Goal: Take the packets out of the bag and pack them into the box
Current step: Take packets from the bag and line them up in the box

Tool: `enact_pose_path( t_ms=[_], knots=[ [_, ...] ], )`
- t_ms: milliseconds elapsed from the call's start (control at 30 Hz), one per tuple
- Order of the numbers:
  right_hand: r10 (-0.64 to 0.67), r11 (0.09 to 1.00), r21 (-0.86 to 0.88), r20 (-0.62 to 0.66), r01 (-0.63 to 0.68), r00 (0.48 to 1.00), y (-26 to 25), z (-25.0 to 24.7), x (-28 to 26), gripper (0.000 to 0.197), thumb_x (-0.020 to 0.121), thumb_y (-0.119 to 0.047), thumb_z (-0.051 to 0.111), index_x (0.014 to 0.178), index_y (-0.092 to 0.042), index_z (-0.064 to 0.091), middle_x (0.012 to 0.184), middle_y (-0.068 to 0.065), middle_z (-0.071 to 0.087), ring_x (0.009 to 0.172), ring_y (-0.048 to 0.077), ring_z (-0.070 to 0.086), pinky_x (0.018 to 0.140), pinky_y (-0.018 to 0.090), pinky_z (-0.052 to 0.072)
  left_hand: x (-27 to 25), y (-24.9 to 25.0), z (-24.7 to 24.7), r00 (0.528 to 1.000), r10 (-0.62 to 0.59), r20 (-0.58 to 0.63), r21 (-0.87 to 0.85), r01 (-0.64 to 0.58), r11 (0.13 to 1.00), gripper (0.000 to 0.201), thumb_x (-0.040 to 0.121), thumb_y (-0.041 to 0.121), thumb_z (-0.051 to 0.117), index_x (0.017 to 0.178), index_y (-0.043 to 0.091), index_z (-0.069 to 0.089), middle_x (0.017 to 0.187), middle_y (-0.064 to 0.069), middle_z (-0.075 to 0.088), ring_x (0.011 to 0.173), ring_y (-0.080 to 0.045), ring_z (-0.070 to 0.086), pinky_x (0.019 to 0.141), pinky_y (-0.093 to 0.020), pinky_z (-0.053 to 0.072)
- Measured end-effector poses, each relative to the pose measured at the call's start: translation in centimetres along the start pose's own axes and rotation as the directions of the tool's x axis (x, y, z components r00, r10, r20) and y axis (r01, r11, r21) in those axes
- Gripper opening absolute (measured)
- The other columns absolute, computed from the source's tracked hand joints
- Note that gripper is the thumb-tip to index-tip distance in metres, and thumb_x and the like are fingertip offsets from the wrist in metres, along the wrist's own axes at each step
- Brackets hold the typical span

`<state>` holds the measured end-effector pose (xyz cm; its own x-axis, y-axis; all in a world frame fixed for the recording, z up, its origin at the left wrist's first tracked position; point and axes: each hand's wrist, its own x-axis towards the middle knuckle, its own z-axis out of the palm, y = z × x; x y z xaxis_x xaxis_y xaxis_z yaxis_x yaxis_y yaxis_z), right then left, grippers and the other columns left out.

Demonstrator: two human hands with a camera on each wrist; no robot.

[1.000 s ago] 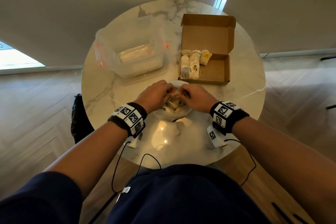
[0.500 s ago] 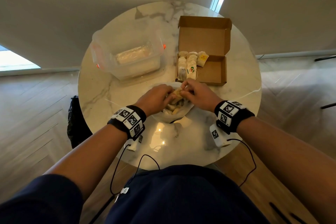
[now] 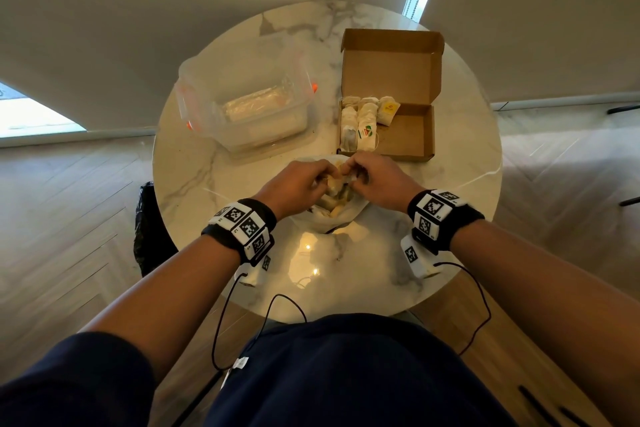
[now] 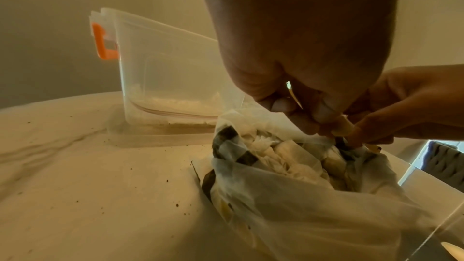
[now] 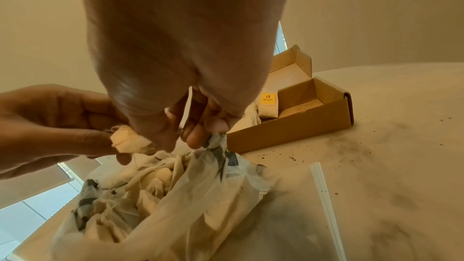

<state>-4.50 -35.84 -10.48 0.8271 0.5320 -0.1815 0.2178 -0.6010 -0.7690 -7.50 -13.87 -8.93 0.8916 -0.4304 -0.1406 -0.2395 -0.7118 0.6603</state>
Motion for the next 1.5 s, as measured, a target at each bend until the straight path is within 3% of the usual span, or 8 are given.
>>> enact_pose_path(
  t_ms=[133,233,433,567,733,1000,1167,1500],
  knots=[
    [-0.001,0.998,-0.062,0.055,0.005,0.998,-0.2,0.0,0.1,0.031,0.079,-0.027,0.082,0.103,-0.027,0.064,0.104,-0.005,0.050,0.078,-0.002,0.045,0.069,0.013,0.036,0.2,0.2,0.1,0.999,0.019,-0.035,-0.015,-0.019,1.000,0.020,0.098,0.033,0.059,0.107,0.018,0.069,0.091,0.003,0.071,0.081,-0.012,0.064,0.075,-0.032,0.052],
    [-0.009,0.996,-0.090,0.035,0.012,0.999,-0.3,0.3,0.1,0.025,0.084,-0.037,0.077,0.098,-0.020,0.065,0.095,-0.002,0.052,0.077,0.005,0.047,0.066,0.018,0.039,0.4,0.4,0.0,0.998,0.031,-0.061,-0.036,-0.034,0.999,0.021,0.098,0.035,0.059,0.102,0.017,0.069,0.088,0.006,0.071,0.078,-0.008,0.063,0.073,-0.025,0.050],
    [-0.054,0.993,-0.108,-0.011,0.052,0.998,-0.1,0.3,-0.1,0.008,0.098,-0.023,0.060,0.092,-0.017,0.061,0.084,-0.004,0.053,0.070,0.004,0.045,0.062,0.015,0.032,0.6,0.3,0.3,0.993,-0.078,-0.091,-0.052,0.073,0.996,0.024,0.098,0.028,0.058,0.121,0.023,0.060,0.094,0.008,0.067,0.081,-0.006,0.060,0.073,-0.017,0.046],
    [0.019,0.996,-0.083,-0.039,-0.023,0.999,0.2,0.0,-0.3,0.012,0.096,-0.027,0.062,0.087,-0.018,0.060,0.072,-0.007,0.057,0.064,0.007,0.050,0.058,0.019,0.036,0.1,-1.3,1.1,0.987,-0.146,0.068,0.167,0.133,0.977,0.041,0.091,0.019,0.061,0.131,0.018,0.054,0.111,-0.001,0.058,0.095,-0.016,0.057,0.083,-0.031,0.049],
    [0.055,0.996,-0.073,-0.058,-0.059,0.997,0.5,0.0,-0.4,0.013,0.094,-0.028,0.065,0.085,-0.019,0.062,0.070,-0.006,0.059,0.065,0.014,0.055,0.060,0.022,0.038,-0.3,-2.2,2.0,0.993,-0.084,0.087,0.225,0.062,0.972,0.017,0.085,0.015,0.066,0.098,0.019,0.055,0.101,0.004,0.053,0.094,-0.021,0.054,0.074,-0.027,0.041],
    [0.043,0.996,-0.075,-0.063,-0.047,0.997,0.3,-0.2,-0.4,0.012,0.094,-0.028,0.065,0.091,-0.017,0.065,0.070,-0.012,0.057,0.064,0.004,0.053,0.060,0.016,0.038,-0.4,-2.4,2.3,0.990,-0.087,0.107,0.273,0.055,0.960,0.009,0.090,0.025,0.066,0.094,0.018,0.066,0.112,-0.003,0.054,0.095,-0.020,0.055,0.079,-0.030,0.047],
    [0.062,0.995,-0.076,-0.062,-0.067,0.996,0.2,-0.1,-0.3,0.012,0.091,-0.030,0.068,0.095,-0.019,0.068,0.073,-0.013,0.059,0.066,0.000,0.053,0.061,0.013,0.036,-0.3,-2.1,2.5,0.987,-0.134,0.088,0.231,0.111,0.966,0.027,0.091,0.025,0.064,0.116,0.015,0.061,0.112,-0.003,0.059,0.100,-0.020,0.056,0.083,-0.028,0.044],
    [0.096,0.994,-0.045,-0.036,-0.097,0.995,0.1,-0.3,-0.5,0.013,0.087,-0.024,0.074,0.099,-0.018,0.073,0.086,-0.005,0.068,0.075,0.003,0.059,0.067,0.010,0.041,-0.3,-1.2,1.3,0.989,-0.072,0.127,0.201,0.045,0.978,0.007,0.094,0.016,0.056,0.097,0.017,0.062,0.094,0.000,0.060,0.087,-0.018,0.055,0.072,-0.026,0.037]
  ],
)
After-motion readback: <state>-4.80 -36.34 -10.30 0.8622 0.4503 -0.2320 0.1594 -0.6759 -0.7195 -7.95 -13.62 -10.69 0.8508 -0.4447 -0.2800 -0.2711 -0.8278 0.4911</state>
